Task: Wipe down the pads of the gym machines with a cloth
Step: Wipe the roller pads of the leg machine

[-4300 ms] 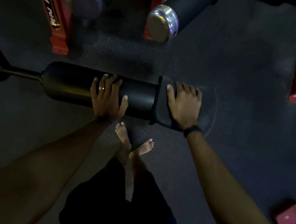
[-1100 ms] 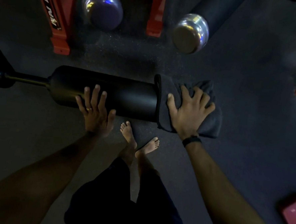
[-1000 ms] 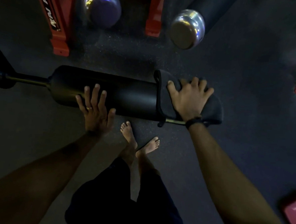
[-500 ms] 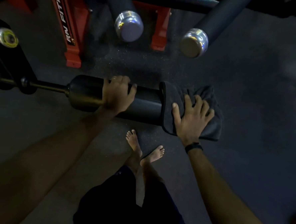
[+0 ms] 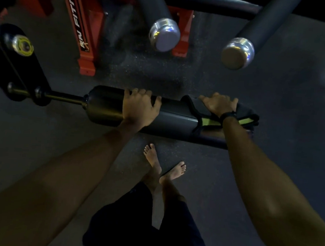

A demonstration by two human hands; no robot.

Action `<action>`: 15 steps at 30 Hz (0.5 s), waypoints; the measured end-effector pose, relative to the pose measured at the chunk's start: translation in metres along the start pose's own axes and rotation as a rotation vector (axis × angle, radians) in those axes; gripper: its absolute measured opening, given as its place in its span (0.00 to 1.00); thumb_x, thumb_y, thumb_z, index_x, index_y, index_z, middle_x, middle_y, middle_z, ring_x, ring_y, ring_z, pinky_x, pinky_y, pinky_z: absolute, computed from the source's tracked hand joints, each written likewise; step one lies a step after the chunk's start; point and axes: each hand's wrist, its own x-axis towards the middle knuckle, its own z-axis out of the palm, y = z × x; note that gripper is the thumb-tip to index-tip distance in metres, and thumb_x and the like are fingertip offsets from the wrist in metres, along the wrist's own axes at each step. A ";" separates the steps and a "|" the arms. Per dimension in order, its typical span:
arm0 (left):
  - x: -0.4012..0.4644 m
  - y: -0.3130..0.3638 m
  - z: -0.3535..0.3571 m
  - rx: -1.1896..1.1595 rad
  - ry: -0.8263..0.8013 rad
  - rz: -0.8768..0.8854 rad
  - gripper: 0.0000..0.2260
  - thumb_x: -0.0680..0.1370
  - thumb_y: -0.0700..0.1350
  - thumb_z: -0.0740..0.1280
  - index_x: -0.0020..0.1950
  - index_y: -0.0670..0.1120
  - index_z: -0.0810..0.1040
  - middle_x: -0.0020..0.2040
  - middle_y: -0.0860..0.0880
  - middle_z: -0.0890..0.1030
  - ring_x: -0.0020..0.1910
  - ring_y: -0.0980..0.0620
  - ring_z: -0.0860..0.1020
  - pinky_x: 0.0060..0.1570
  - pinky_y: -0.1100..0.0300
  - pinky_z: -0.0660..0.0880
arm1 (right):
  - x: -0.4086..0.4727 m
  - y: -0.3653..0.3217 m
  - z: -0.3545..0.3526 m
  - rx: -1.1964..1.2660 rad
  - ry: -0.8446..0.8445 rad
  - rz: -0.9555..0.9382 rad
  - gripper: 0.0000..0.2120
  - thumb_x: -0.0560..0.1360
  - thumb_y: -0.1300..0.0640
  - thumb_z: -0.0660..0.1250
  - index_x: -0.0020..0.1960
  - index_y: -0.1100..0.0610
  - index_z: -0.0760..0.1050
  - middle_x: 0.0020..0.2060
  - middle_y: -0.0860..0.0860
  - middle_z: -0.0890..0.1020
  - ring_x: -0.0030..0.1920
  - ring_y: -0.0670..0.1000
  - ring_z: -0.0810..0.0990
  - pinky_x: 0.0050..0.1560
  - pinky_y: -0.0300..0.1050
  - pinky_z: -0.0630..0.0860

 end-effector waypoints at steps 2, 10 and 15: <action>0.001 0.000 -0.002 -0.001 -0.022 0.000 0.26 0.81 0.59 0.53 0.50 0.44 0.84 0.48 0.43 0.84 0.50 0.42 0.80 0.59 0.45 0.71 | -0.036 -0.002 0.022 -0.022 0.307 -0.050 0.33 0.79 0.32 0.51 0.61 0.56 0.80 0.62 0.61 0.79 0.66 0.62 0.70 0.67 0.60 0.60; -0.001 0.003 -0.003 0.037 -0.042 -0.008 0.26 0.81 0.59 0.52 0.54 0.43 0.82 0.51 0.42 0.84 0.54 0.41 0.79 0.63 0.44 0.69 | -0.093 -0.014 0.070 0.083 0.543 -0.117 0.28 0.78 0.32 0.55 0.69 0.48 0.74 0.67 0.57 0.72 0.67 0.62 0.66 0.66 0.66 0.59; -0.006 0.001 -0.003 0.025 -0.044 0.024 0.26 0.82 0.59 0.51 0.56 0.42 0.82 0.53 0.42 0.83 0.55 0.41 0.79 0.64 0.42 0.68 | -0.017 -0.035 0.009 -0.036 0.034 -0.062 0.35 0.78 0.30 0.51 0.67 0.55 0.77 0.68 0.59 0.75 0.70 0.62 0.67 0.71 0.65 0.53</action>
